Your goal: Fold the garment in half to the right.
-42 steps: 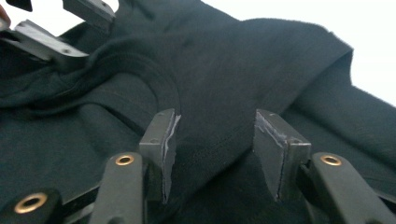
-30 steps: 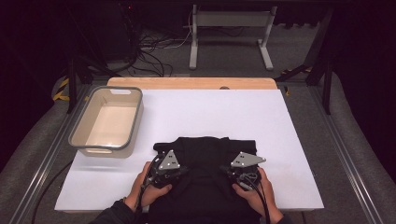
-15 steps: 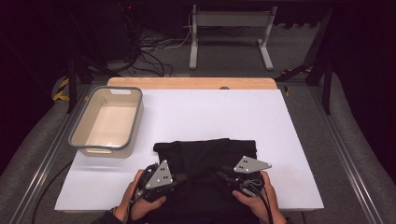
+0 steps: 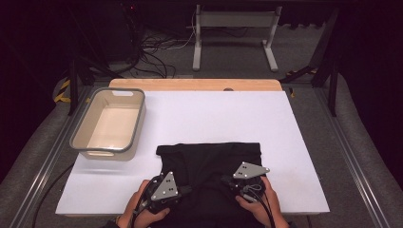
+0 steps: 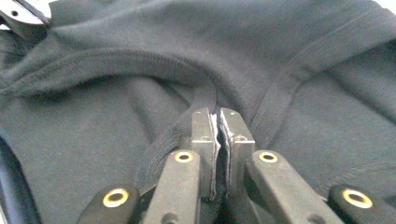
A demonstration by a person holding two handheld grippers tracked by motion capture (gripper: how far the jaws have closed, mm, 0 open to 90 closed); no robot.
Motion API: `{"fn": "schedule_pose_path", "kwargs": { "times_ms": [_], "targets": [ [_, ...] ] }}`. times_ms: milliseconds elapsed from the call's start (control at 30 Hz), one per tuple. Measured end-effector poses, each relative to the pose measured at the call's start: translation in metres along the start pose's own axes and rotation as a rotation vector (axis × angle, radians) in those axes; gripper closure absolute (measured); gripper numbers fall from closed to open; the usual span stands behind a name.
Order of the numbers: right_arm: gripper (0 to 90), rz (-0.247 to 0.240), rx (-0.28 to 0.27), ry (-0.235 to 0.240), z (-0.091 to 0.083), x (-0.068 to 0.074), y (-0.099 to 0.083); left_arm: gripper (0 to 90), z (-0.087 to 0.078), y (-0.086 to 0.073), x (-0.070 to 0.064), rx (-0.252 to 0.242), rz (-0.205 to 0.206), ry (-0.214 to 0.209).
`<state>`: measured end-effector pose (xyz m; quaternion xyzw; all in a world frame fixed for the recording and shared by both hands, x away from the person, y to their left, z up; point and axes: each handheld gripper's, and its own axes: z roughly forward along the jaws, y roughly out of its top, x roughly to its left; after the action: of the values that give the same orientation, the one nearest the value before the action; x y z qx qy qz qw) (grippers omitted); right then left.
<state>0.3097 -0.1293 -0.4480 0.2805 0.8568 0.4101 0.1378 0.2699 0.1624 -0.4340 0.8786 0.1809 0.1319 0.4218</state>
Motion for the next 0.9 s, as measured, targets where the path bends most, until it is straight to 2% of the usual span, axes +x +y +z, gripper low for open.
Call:
{"fn": "schedule_pose_path", "kwargs": {
  "times_ms": [100, 233, 267, 533, 633, 700, 767, 867, 900],
  "targets": [
    [85.7, -0.008, -0.027, -0.001, -0.008, 0.003, 0.002, 87.9, -0.005, 0.000, -0.001, -0.011, -0.003, 0.004],
    [82.7, -0.017, -0.058, 0.028, -0.021, 0.011, 0.000, 88.2, -0.012, -0.002, -0.006, -0.027, 0.007, -0.008],
    [74.1, -0.019, -0.064, 0.016, -0.024, 0.014, -0.003, 88.3, -0.015, -0.003, -0.010, -0.029, 0.011, -0.016],
    [49.8, 0.030, -0.074, -0.019, -0.019, 0.009, -0.003, 88.2, -0.017, -0.012, -0.021, 0.011, 0.018, -0.042],
    [49.8, 0.036, -0.082, -0.038, -0.019, 0.006, -0.004, 88.9, -0.016, -0.016, -0.023, 0.027, 0.022, -0.053],
    [49.8, 0.041, -0.109, -0.063, -0.023, 0.003, -0.003, 88.7, -0.017, -0.018, -0.024, 0.033, 0.023, -0.058],
    [50.8, 0.053, -0.144, -0.091, -0.028, -0.003, -0.002, 87.0, -0.019, -0.019, -0.024, 0.038, 0.018, -0.044],
    [52.2, 0.068, -0.161, -0.113, -0.031, -0.010, -0.001, 85.5, -0.021, -0.019, -0.022, 0.018, 0.013, -0.040],
    [52.9, 0.076, -0.159, -0.142, -0.032, -0.017, -0.002, 84.8, -0.025, -0.017, -0.019, -0.001, 0.014, -0.019]
  ]
}}
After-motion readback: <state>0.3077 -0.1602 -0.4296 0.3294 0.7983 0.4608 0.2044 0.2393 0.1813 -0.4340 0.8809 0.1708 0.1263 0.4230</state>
